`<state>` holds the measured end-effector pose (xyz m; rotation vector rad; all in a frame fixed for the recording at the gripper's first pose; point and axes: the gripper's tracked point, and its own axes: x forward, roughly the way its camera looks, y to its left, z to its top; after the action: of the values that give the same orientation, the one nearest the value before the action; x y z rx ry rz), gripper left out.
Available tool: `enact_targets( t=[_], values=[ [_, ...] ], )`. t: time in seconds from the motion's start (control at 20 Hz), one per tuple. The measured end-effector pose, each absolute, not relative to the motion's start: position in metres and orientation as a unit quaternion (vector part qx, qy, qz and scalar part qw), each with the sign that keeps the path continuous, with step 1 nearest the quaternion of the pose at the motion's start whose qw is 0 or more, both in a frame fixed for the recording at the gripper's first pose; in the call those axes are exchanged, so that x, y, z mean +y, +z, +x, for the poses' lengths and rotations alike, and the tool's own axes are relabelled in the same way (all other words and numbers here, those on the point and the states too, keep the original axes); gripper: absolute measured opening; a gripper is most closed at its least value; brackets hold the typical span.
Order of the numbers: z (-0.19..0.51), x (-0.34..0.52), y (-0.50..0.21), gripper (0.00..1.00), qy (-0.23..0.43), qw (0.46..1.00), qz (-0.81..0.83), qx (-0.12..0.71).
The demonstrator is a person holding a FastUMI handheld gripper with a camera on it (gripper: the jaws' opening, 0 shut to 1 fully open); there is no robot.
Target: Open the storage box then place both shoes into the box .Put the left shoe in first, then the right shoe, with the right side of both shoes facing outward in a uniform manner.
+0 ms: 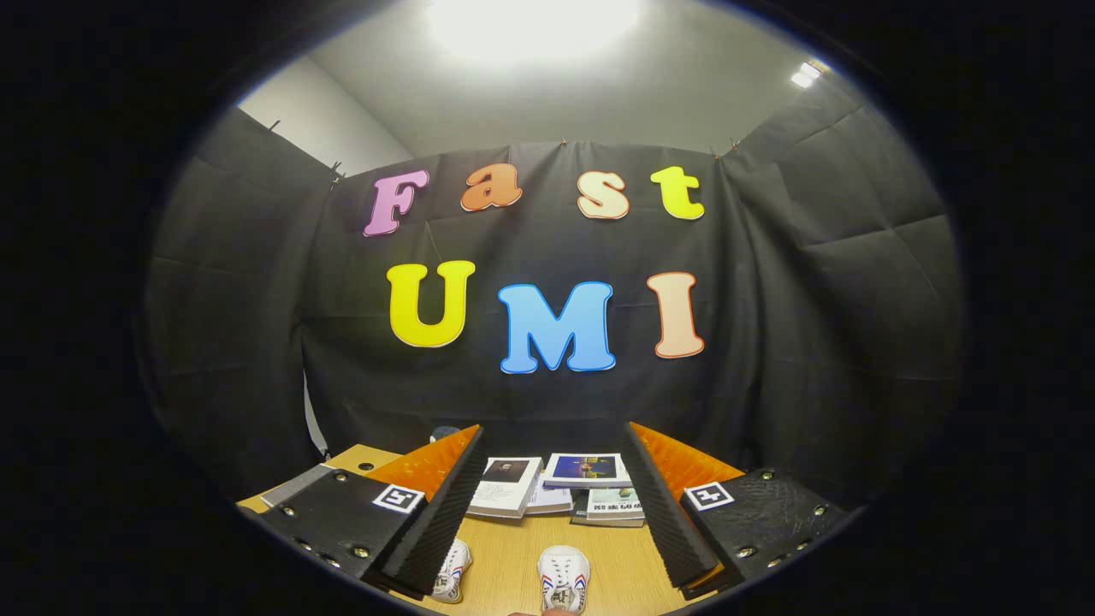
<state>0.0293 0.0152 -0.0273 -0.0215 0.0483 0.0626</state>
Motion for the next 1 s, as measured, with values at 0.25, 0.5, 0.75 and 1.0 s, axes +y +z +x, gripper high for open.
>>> enact_targets(
  t=[0.25,0.5,0.75,1.0],
  values=[
    [0.043,0.033,-0.054,0.95,0.066,0.996,0.015,0.061],
    [0.061,0.060,-0.084,0.97,0.111,0.986,0.057,0.112],
    [0.070,0.098,-0.123,0.97,0.171,0.964,0.098,0.181],
    [0.074,0.142,-0.162,0.97,0.235,0.931,0.128,0.249]
  ],
)
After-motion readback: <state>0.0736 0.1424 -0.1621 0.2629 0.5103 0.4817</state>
